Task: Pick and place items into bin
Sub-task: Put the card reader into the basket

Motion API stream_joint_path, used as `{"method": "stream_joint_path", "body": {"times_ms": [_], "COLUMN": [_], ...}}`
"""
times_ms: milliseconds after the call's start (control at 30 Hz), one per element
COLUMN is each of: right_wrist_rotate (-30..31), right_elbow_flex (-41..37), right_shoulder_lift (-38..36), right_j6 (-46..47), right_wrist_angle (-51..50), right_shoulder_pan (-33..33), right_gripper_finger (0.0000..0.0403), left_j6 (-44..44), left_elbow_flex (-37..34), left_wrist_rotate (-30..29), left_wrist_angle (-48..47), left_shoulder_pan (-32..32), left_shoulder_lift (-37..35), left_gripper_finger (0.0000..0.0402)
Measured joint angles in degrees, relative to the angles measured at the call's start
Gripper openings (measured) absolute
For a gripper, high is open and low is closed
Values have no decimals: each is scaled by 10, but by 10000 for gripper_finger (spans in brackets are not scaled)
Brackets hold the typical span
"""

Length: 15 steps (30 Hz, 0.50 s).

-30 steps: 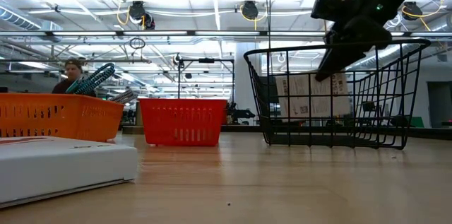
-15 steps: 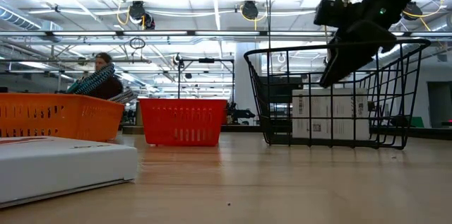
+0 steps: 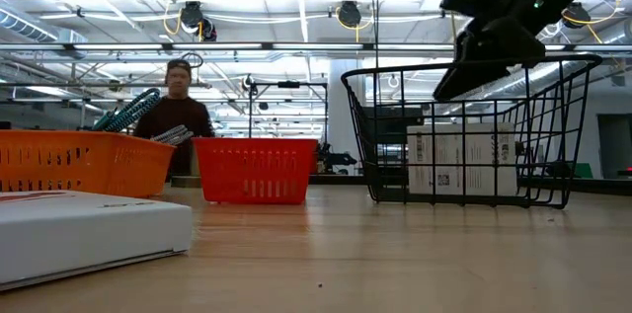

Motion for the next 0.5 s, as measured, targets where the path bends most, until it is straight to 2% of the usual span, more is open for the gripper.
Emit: {"method": "stream_joint_path", "body": {"times_ms": [267,400,500], "right_wrist_rotate": [115,161,171], "right_elbow_flex": [0,1,1], "right_shoulder_lift": [-33,-51,-56], "right_j6": [-21,-47,-52], "right_wrist_angle": [45,80,125], "right_shoulder_pan": [73,116,147], "right_gripper_finger": [121,121,121], "left_j6": [57,54,34], "left_elbow_flex": [0,0,0], "left_wrist_rotate": [-19,-5,20], "left_wrist_angle": [2,-17,-17], "left_shoulder_pan": [3,15,28], "left_shoulder_lift": [0,0,0], "left_gripper_finger": [31,31,31]}}
